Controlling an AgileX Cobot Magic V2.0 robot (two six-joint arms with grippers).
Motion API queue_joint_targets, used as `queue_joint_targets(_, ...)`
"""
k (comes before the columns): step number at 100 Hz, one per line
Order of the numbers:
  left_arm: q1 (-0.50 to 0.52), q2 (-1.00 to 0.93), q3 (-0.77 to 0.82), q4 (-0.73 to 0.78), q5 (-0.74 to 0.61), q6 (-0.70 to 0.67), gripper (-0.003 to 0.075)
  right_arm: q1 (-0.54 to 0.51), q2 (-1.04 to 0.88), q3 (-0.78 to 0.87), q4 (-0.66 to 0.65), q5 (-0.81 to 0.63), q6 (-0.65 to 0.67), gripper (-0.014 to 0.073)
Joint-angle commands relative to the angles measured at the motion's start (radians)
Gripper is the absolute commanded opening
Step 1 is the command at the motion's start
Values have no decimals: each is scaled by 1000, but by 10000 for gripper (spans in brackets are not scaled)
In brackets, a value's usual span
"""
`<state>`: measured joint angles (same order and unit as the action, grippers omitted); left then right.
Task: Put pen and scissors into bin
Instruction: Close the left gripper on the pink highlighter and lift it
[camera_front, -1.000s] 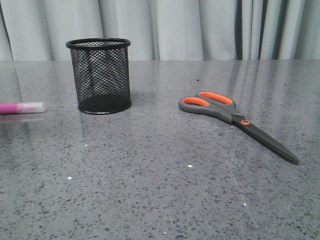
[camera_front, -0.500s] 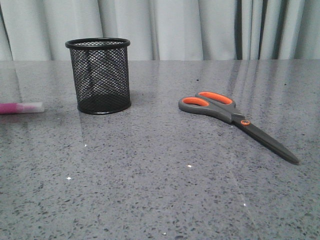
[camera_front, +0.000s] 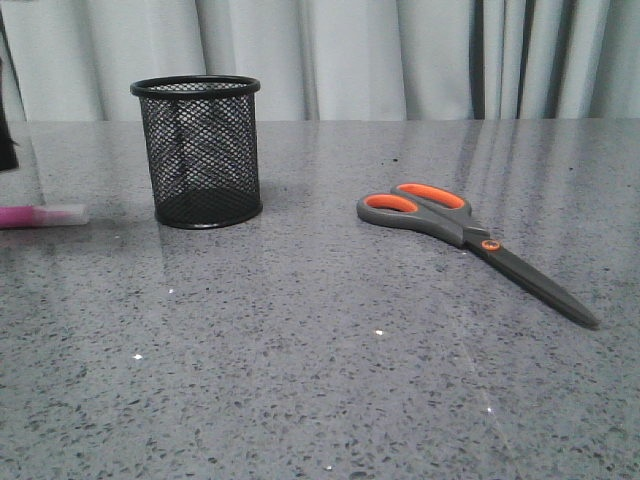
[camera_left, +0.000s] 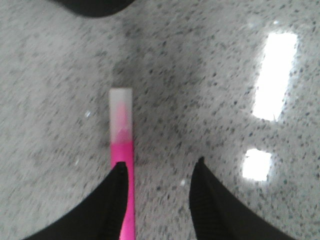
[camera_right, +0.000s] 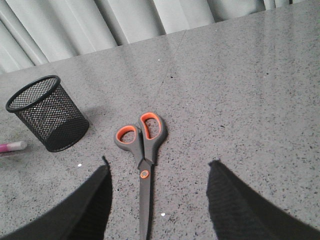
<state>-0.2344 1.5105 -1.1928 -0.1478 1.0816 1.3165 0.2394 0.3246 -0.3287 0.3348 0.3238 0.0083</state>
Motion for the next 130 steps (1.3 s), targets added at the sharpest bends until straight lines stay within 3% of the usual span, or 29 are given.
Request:
queue_joint_targets(1,-9,3,-37,-32,-14,21,262,2,17,-29,-8,-84,-8,380)
queue_joint_targets(34,-9,88,-125,-30,-20,21,262,2,17,-29,-8,-87,-8,380)
queue_joint_targets(110,-9,205,-127,-109,-45,17,256,2,17,-29,2,-65,-8,380)
queue_joint_targets(115,-9,205,-127,-133,-40,15,223,2,17,-29,2,-65,-8,380)
queue_joint_targets(127,-9,205,-127,-162,-13,-44,1,2,17,-29,2,-65,-8,380)
queue_joint_targets(130,-9,203,-127,-161,-8,-56,-20,2,17,-29,2,-65,-8,380)
